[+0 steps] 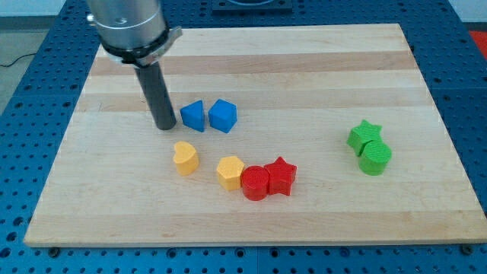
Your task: Move your arm bellow the yellow heart
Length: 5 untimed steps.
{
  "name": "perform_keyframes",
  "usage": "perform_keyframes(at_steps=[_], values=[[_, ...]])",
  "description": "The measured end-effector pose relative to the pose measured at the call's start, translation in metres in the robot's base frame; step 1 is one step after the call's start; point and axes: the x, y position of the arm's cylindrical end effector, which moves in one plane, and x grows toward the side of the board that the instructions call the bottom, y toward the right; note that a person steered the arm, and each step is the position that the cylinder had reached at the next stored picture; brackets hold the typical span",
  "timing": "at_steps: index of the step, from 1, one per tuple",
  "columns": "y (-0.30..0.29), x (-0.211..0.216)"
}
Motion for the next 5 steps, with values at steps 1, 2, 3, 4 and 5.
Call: perform_keyframes(at_steps=[1, 2, 3, 4, 5], values=[[0.026, 0.0], [0.029, 0.0], [-0.007, 0.003], [-0.039, 0.018], [-0.056, 0.059]])
